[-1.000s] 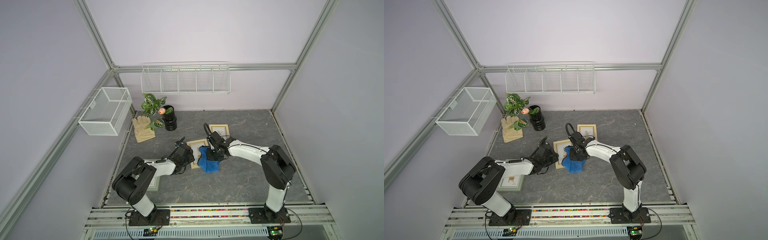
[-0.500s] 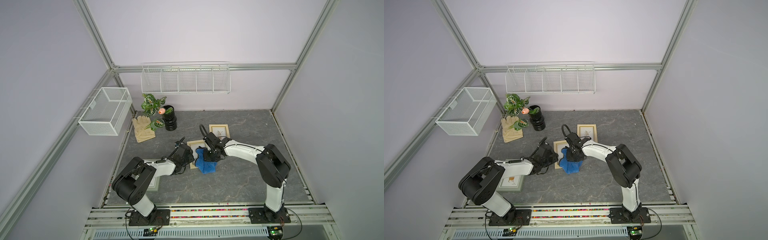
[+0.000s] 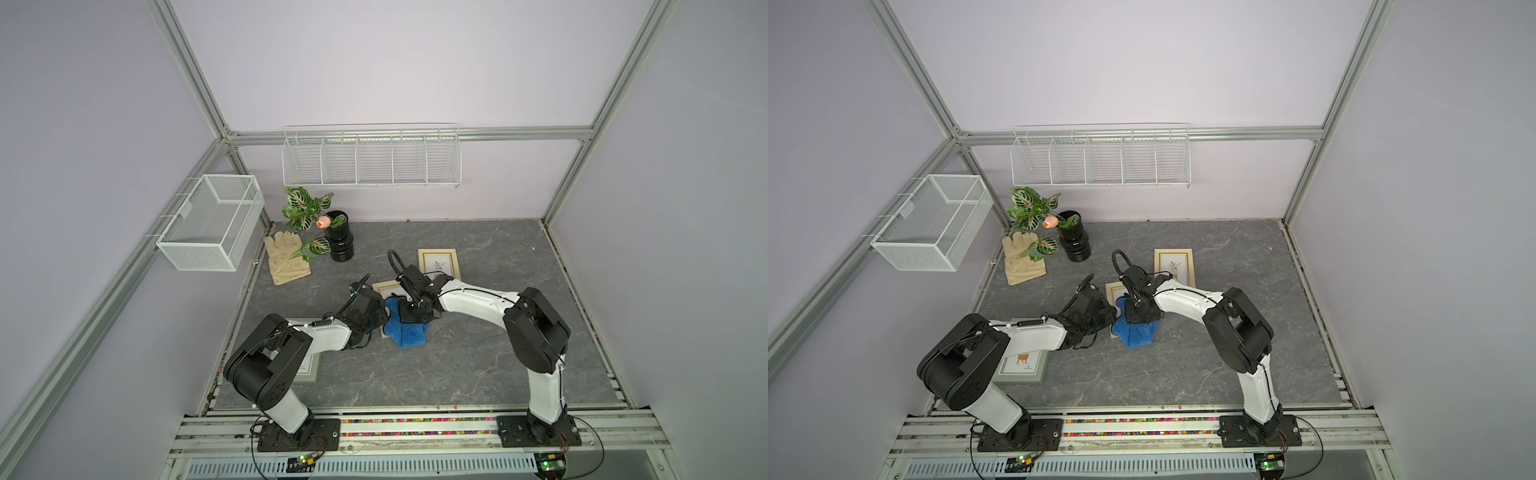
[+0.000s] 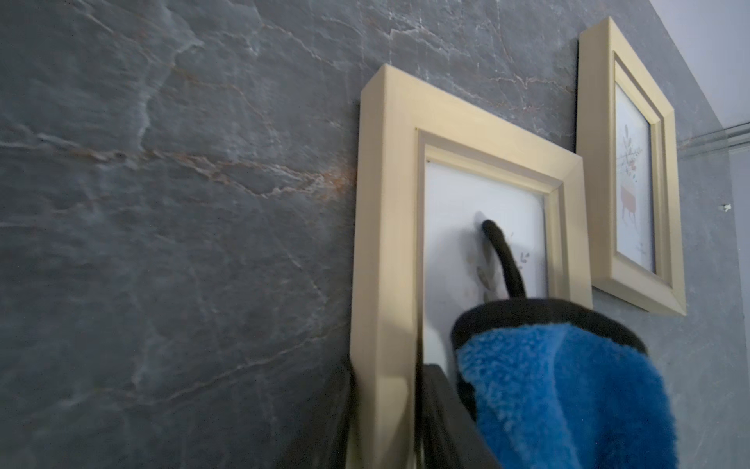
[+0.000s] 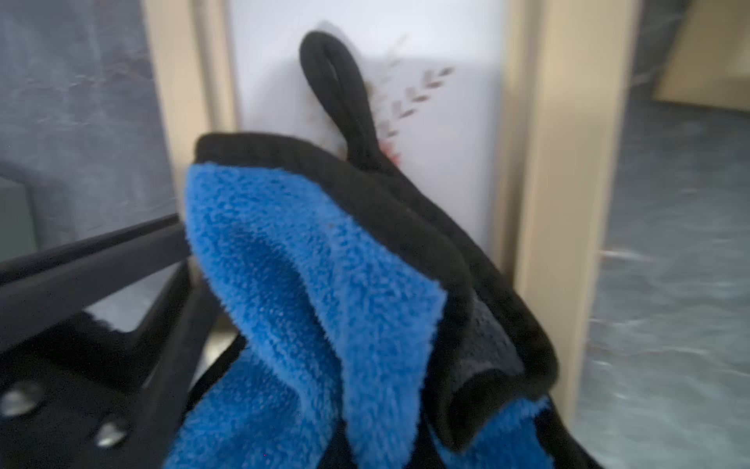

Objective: Wipe the picture frame with a cloth
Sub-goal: Wipe the dirt from the picture frame.

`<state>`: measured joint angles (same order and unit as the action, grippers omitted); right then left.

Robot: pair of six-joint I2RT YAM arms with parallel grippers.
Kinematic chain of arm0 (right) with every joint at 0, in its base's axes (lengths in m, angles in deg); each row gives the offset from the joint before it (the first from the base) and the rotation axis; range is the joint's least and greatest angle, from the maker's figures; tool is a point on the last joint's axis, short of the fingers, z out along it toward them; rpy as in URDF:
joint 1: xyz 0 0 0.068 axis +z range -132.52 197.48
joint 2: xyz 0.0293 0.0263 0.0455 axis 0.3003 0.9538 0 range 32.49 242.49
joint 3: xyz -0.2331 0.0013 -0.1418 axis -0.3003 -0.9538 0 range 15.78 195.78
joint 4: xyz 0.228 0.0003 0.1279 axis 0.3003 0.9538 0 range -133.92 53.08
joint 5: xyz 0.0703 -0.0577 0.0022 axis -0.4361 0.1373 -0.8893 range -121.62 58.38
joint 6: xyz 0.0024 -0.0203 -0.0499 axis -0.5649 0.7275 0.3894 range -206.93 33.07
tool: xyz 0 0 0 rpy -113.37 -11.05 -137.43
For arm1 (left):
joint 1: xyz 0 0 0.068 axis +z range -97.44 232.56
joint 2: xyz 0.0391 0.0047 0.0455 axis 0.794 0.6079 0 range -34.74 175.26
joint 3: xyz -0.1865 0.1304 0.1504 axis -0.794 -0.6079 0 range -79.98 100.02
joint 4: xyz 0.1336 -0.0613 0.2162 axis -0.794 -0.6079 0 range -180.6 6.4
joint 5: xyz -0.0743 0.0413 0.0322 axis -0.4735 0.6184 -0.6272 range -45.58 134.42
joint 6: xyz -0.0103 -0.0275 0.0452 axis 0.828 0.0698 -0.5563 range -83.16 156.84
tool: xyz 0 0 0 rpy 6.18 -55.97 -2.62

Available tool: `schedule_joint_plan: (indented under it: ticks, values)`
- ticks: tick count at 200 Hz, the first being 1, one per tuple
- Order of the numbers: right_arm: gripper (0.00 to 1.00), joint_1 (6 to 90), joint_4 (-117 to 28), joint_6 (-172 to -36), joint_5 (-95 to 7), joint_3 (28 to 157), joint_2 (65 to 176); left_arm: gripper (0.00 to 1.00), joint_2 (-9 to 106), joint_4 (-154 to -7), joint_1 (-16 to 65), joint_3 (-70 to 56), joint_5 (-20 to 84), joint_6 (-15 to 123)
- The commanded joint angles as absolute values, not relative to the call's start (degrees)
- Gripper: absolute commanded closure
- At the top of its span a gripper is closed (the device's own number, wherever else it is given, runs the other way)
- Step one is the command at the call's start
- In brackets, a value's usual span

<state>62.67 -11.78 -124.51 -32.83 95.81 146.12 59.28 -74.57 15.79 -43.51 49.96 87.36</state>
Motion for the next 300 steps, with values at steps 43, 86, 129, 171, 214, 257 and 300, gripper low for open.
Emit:
schedule_joint_plan:
  ticks: [43, 86, 129, 171, 214, 257, 300]
  values:
    - [0.92, 56.6, -1.6, -119.0, -27.0, 108.1, 152.3, 0.66, 64.1, -95.9, 16.3, -48.8, 53.0, 84.6]
    - [0.93, 56.6, 2.7, -117.4, -26.3, 117.6, 159.6, 0.66, 64.9, -95.1, 16.3, -49.2, 52.5, 84.3]
    - [0.92, 59.4, -0.3, -118.2, -26.4, 106.6, 152.2, 0.66, 65.1, -94.4, 16.3, -49.9, 51.6, 83.4]
    - [0.93, 58.7, 1.0, -116.6, -25.8, 118.7, 159.8, 0.66, 65.3, -93.7, 16.3, -50.7, 50.5, 81.3]
    - [0.93, 60.4, 7.0, -113.7, -29.2, 138.9, 172.6, 0.66, 65.5, -93.0, 16.3, -50.7, 50.0, 81.1]
    - [0.93, 61.2, 12.2, -114.1, -27.7, 144.4, 176.8, 0.66, 65.5, -93.3, 16.3, -50.8, 50.3, 81.4]
    - [0.93, 57.3, 9.0, -112.9, -21.0, 135.6, 170.3, 0.66, 65.3, -93.4, 16.3, -51.2, 50.7, 81.9]
